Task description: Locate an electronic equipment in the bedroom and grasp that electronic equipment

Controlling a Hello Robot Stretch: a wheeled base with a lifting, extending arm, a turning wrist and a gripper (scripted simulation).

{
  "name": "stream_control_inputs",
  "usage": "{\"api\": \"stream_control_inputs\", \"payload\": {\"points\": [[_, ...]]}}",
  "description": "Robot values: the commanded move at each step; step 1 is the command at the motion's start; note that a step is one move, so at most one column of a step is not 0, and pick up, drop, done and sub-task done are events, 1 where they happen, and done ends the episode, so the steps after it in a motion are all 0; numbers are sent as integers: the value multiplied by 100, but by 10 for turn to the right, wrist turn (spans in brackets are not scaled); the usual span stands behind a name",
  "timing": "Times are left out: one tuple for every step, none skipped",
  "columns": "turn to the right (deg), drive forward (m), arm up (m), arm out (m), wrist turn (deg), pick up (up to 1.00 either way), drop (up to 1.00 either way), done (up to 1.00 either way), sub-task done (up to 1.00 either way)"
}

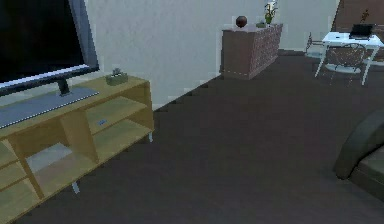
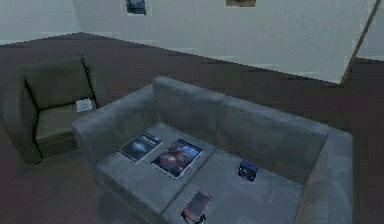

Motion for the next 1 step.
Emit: {"api": "stream_control_inputs", "payload": {"points": [[0, 0, 0, 0, 0, 100, 0, 0, 0]]}}
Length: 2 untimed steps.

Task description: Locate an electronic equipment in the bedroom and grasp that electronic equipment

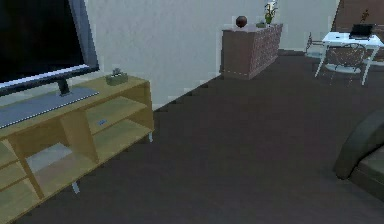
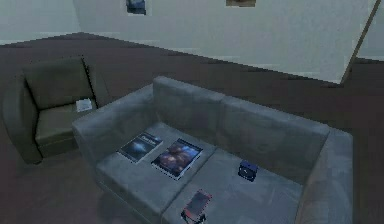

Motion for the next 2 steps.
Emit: {"api": "stream_control_inputs", "payload": {"points": [[0, 0, 10, 0, 0, 0, 0, 0, 0], [0, 0, 0, 0, 0, 0, 0, 100, 0]]}}
